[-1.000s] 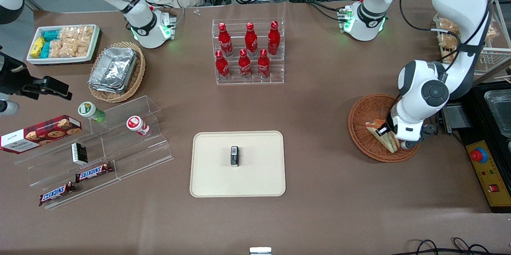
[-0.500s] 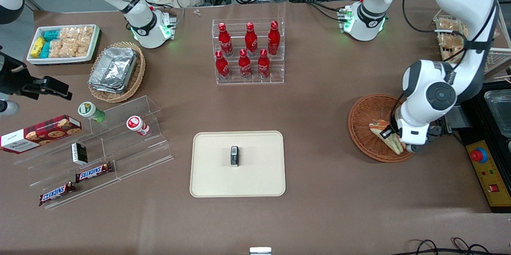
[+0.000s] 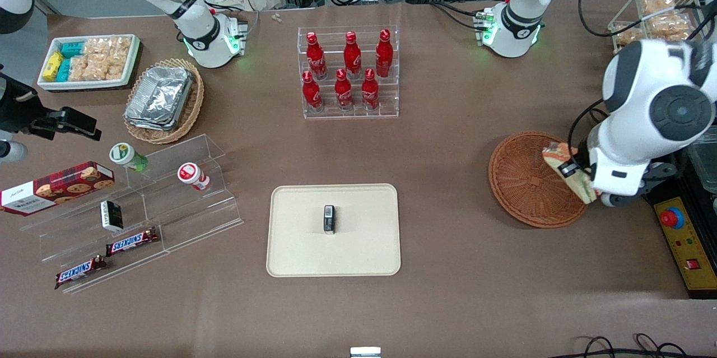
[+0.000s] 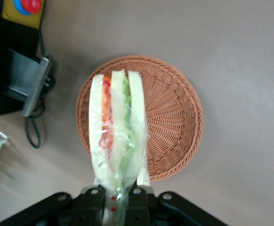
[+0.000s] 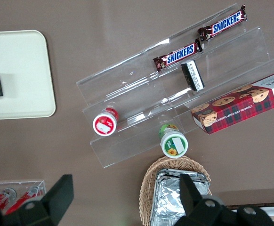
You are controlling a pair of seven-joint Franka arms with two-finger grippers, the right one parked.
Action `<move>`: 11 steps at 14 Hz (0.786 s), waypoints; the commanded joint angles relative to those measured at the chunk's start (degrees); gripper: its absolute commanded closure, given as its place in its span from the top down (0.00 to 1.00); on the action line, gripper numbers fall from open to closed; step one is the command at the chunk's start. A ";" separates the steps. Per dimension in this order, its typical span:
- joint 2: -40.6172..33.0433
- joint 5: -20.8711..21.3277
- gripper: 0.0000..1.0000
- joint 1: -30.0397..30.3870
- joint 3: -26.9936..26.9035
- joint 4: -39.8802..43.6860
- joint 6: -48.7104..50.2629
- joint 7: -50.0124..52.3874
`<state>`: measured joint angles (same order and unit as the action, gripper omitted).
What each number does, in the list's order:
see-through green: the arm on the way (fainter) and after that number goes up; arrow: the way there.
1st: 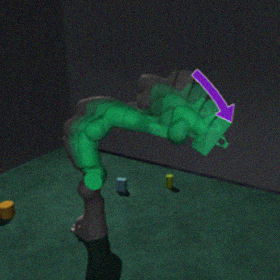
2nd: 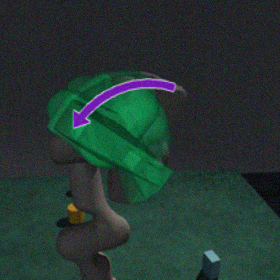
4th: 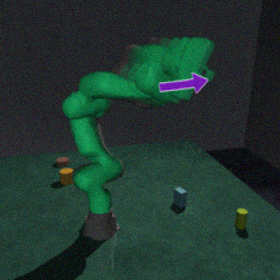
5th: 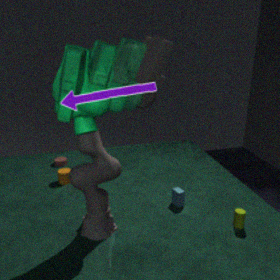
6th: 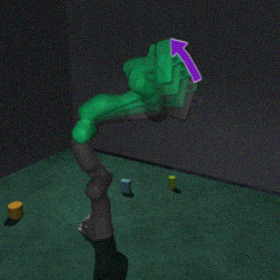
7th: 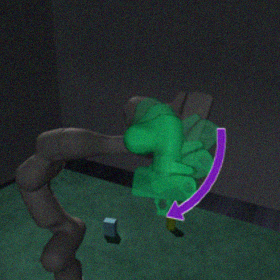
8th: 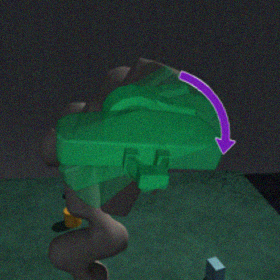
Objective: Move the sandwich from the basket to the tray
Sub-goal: 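Lift the sandwich up out of the basket with the left gripper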
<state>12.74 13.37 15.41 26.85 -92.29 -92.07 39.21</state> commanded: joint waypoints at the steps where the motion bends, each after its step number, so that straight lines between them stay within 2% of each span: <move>1: 0.97 -0.80 0.00 0.06 2.67 10.00 9.25 -6.15; 3: 1.24 -3.69 0.00 -0.03 5.66 12.30 9.54 -7.40; 7: 5.27 -5.72 0.00 -1.95 13.39 13.28 8.57 -6.17; 9: 9.83 -4.94 0.00 -6.76 14.29 13.19 2.19 -6.34; 11: 17.37 -0.31 0.00 -12.74 14.02 13.28 -8.86 -6.26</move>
<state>21.72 9.24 7.56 40.68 -81.67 -94.25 32.87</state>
